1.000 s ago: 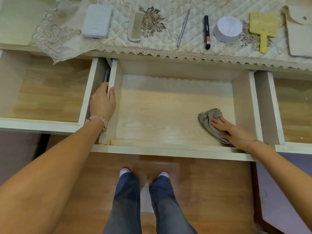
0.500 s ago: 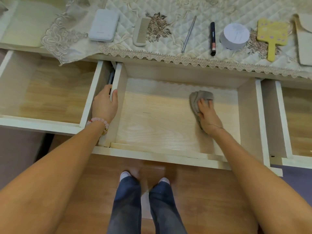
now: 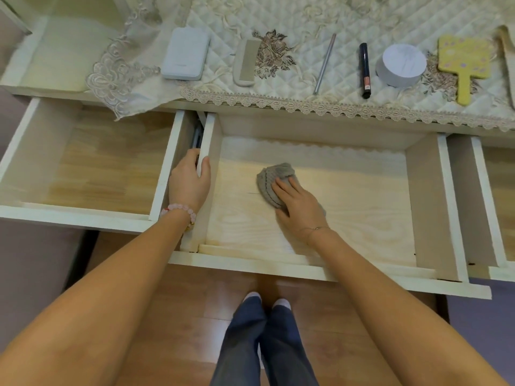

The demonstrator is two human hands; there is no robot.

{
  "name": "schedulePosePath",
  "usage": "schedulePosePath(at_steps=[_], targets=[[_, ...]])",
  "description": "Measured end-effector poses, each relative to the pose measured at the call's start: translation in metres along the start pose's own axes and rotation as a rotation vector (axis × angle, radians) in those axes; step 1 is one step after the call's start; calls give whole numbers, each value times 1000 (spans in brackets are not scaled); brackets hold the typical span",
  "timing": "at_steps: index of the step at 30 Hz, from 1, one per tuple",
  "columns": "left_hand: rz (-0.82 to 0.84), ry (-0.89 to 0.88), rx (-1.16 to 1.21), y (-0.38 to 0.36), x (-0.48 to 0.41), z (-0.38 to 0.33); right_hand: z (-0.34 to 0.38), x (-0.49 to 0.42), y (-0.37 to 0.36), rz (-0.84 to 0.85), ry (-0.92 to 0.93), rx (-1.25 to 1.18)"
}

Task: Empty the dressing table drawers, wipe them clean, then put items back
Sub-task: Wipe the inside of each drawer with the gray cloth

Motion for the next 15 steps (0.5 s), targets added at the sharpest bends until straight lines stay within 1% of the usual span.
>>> schedulePosePath(at_steps=[3,6,10,12,15], targets=[[1,-7,27,1,0,1,2,4,1,-30,-42,-13],[19,1,65,2,1,2,-4,5,6,-93,-96,-84],[59,24,20,4,1,-5,-14,17,26,-121,-291,-200],[78,33,-12,5,1,-8,-18,26,44,-157,-422,-322],[153,61,-6,4,2,-10,-29,44,70,-189,-598,-616]])
Point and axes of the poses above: each hand's wrist, its own x-axis away from the middle knuckle, its own y-axis out of the back of the hand, z = x × y, the point moved 4 cm from there along -x, towards the middle knuckle, and after that the axes turned 5 degrees about -y, right-handed, at the moved point
